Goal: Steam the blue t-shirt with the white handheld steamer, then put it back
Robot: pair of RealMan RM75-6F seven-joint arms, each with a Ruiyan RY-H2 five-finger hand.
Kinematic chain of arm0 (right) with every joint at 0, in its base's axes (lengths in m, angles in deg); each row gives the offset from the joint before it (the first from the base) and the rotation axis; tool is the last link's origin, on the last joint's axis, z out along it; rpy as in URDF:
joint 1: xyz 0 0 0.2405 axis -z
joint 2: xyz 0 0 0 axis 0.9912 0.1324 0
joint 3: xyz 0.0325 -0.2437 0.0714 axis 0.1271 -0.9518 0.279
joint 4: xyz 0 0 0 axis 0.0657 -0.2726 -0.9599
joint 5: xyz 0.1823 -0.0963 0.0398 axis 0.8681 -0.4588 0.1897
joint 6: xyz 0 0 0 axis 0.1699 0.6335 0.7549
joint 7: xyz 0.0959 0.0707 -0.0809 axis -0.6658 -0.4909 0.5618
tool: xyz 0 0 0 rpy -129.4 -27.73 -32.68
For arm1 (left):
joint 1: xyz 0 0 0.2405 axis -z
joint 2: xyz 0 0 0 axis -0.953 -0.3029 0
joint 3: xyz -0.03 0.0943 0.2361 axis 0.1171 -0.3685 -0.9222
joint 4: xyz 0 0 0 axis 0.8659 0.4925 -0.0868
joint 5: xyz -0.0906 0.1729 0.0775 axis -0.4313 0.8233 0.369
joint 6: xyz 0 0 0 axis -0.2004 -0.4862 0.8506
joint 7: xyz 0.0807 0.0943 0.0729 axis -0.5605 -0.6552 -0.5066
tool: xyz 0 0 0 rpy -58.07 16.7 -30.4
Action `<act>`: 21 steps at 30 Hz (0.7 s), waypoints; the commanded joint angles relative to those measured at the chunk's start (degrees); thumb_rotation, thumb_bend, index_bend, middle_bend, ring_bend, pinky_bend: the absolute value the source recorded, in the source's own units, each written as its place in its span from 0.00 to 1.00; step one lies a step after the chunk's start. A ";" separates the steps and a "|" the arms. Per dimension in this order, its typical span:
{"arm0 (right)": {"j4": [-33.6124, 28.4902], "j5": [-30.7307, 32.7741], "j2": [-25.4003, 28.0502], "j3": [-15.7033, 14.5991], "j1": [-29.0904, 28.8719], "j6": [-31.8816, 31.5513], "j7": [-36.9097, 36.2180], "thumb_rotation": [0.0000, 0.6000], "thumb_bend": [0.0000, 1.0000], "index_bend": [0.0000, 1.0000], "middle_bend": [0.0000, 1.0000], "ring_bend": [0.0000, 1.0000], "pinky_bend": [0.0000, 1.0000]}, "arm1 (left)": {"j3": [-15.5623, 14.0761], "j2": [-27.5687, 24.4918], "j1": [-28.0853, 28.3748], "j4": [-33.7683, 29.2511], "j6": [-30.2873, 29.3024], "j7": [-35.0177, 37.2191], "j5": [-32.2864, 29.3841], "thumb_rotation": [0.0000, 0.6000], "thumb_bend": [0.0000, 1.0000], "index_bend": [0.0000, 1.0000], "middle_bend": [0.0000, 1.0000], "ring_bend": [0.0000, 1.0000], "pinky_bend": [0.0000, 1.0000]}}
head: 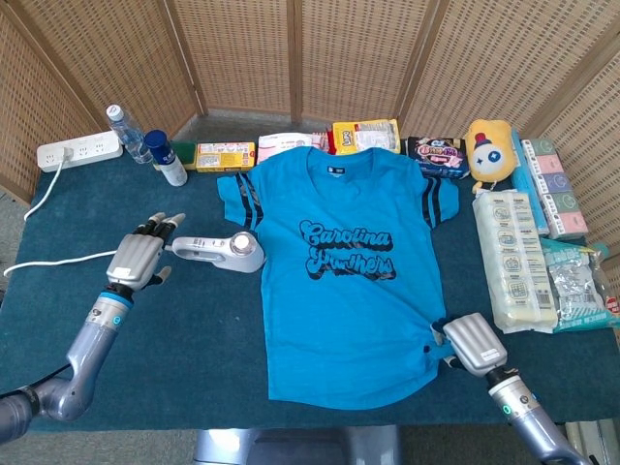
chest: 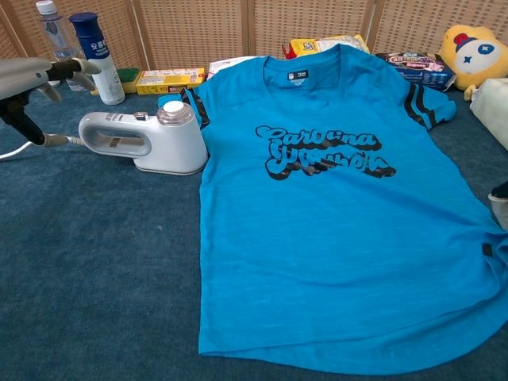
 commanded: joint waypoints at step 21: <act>0.70 1.19 0.68 0.46 -0.14 0.53 -1.52 1.00 0.47 0.68 0.59 0.60 0.70 | 1.25 11.31 7.54 15.33 4.30 3.01 0.31 1.00 0.30 0.00 0.12 0.03 0.16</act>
